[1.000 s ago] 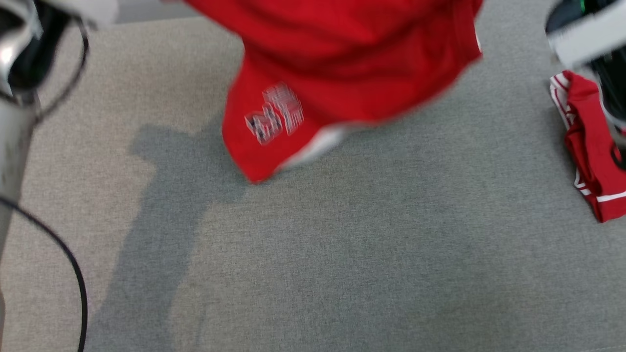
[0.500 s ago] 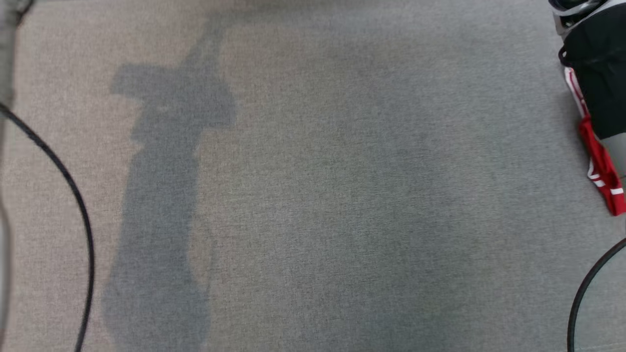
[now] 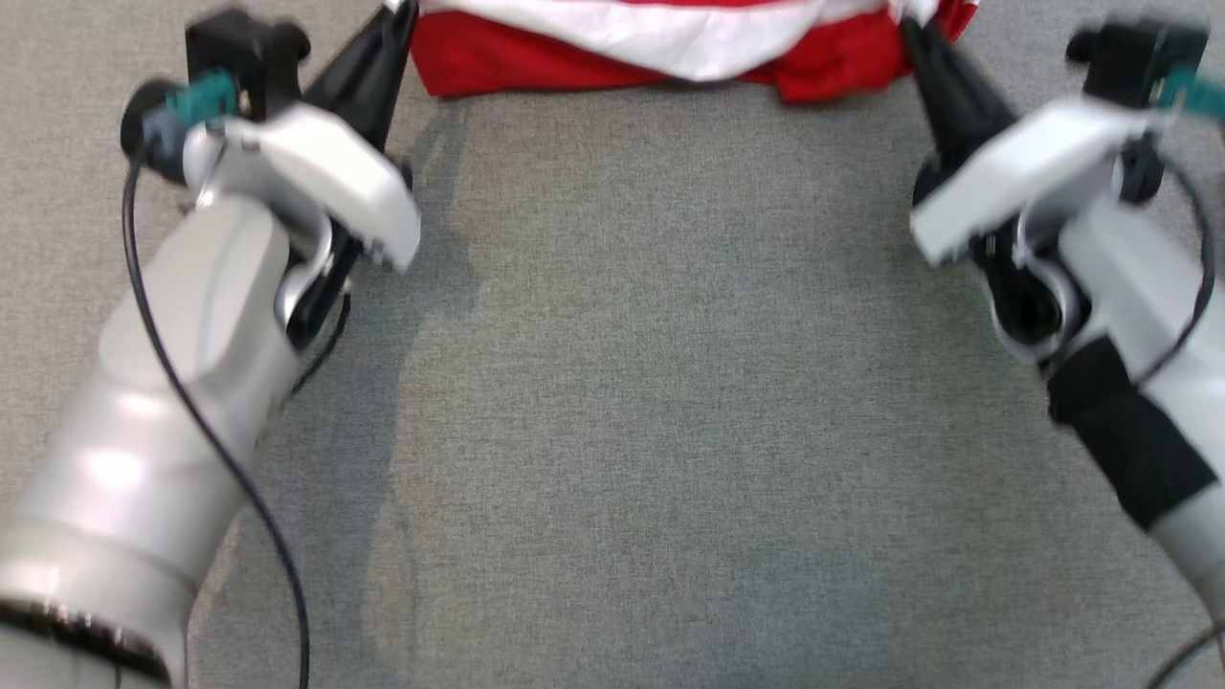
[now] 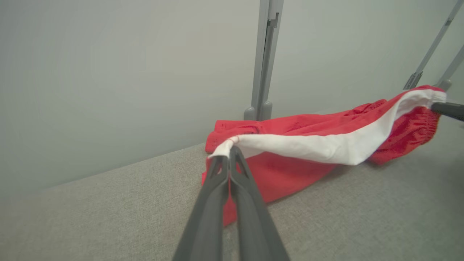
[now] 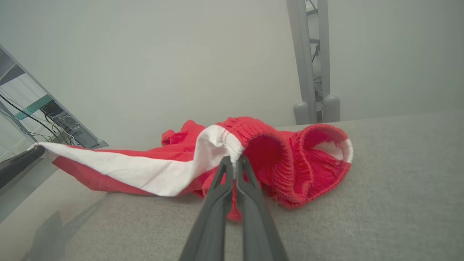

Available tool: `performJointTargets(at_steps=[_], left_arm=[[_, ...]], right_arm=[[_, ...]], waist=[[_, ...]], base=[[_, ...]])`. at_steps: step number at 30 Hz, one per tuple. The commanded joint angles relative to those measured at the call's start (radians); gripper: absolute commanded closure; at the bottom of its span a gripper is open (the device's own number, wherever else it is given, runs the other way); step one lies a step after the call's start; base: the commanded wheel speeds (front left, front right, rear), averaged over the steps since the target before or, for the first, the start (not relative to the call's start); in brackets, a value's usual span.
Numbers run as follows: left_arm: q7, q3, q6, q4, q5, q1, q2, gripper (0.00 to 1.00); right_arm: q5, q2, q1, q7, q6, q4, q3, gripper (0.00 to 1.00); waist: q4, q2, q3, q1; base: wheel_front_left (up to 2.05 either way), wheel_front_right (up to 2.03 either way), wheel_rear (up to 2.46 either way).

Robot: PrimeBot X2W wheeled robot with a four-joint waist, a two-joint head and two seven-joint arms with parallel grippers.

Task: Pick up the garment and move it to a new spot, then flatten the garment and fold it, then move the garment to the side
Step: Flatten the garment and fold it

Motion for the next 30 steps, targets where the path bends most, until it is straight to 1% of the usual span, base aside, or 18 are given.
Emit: performJointTargets(at_steps=[1, 3, 5, 9, 11, 13, 16, 20, 25, 28, 30], left_arm=[[-0.003, 0.007, 0.000, -0.026, 0.026, 0.034, 0.009, 1.00], [-0.003, 0.051, 0.008, -0.111, 0.046, 0.149, 0.019, 1.00], [-0.003, 0.106, 0.027, -0.206, 0.061, 0.262, 0.034, 1.00], [-0.004, 0.196, 0.058, -0.387, 0.083, 0.490, 0.057, 1.00], [-0.004, 0.238, 0.079, -0.473, 0.079, 0.588, 0.066, 1.00], [-0.004, 0.259, 0.095, -0.556, 0.076, 0.673, 0.080, 1.00], [0.015, 0.264, 0.124, -0.671, 0.064, 0.783, 0.110, 1.00], [0.089, 0.278, 0.190, -0.844, 0.033, 0.923, 0.151, 1.00], [0.209, 0.287, 0.303, -1.091, 0.018, 1.091, 0.206, 1.00], [0.286, 0.275, 0.355, -1.230, 0.014, 1.174, 0.239, 1.00], [0.328, 0.273, 0.389, -1.309, 0.011, 1.219, 0.259, 1.00]], right_arm=[[0.013, -0.021, 0.034, -0.010, 0.000, -0.022, 0.007, 1.00], [0.039, -0.054, 0.129, -0.018, 0.000, -0.083, 0.019, 1.00], [0.058, -0.073, 0.217, -0.021, 0.000, -0.153, 0.022, 1.00], [0.044, -0.101, 0.403, -0.021, 0.000, -0.281, -0.039, 1.00], [0.010, -0.111, 0.484, -0.020, 0.000, -0.340, -0.072, 1.00], [-0.010, -0.115, 0.570, -0.020, 0.000, -0.395, -0.101, 1.00], [-0.042, -0.130, 0.680, -0.020, 0.000, -0.472, -0.144, 1.00], [-0.066, -0.159, 0.813, -0.020, 0.000, -0.560, -0.179, 1.00], [-0.046, -0.204, 0.967, 0.005, 0.000, -0.653, -0.202, 1.00], [-0.035, -0.225, 1.062, 0.040, 0.000, -0.702, -0.249, 1.00], [-0.028, -0.225, 1.126, 0.069, 0.000, -0.729, -0.291, 1.00]], waist=[[0.002, 0.0000, -0.010, 0.0000], [-0.003, 0.0000, -0.032, 0.0000], [-0.013, 0.0000, -0.054, 0.0000], [-0.028, 0.0000, -0.106, 0.0000], [-0.029, 0.0000, -0.130, 0.0000], [-0.028, 0.0000, -0.152, 0.0000], [-0.030, 0.0000, -0.180, 0.0000], [-0.036, 0.0000, -0.213, 0.0000], [-0.031, 0.0000, -0.248, 0.0000], [-0.026, 0.0000, -0.265, 0.0000], [-0.023, 0.0000, -0.274, 0.0000]], base=[[0.00, 0.00, 0.00], [0.00, 0.00, 0.00], [0.00, 0.00, 0.00], [0.00, 0.00, 0.00], [0.00, 0.00, 0.00], [0.00, 0.00, 0.00], [0.00, 0.00, 0.00], [0.00, 0.00, 0.00], [0.00, 0.00, 0.00], [0.00, 0.00, 0.00], [0.00, 0.00, 0.00]])
